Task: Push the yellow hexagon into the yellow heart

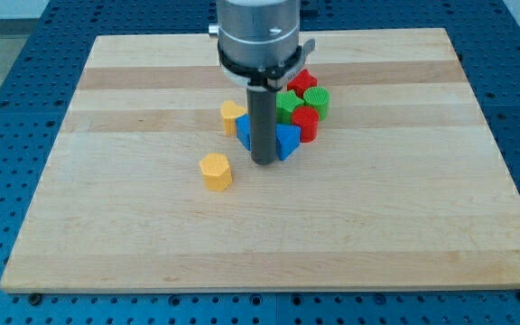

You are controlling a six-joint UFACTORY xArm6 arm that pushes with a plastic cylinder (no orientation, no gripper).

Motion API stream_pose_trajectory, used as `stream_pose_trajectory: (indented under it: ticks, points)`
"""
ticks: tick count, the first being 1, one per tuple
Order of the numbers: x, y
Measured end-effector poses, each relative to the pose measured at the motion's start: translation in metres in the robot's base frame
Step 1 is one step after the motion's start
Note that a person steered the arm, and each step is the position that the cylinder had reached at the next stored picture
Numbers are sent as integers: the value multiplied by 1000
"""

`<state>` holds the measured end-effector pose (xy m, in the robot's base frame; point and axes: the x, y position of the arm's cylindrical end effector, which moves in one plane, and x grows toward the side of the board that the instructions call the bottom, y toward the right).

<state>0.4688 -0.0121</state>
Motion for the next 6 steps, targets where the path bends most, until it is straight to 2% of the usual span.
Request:
stream_pose_trajectory:
  ticks: [1,2,3,4,5,6]
  points:
    - [47,-4]
    - [55,-27]
    - [35,-69]
    - [29,-84]
    - [-37,-73]
    - [-65,-70]
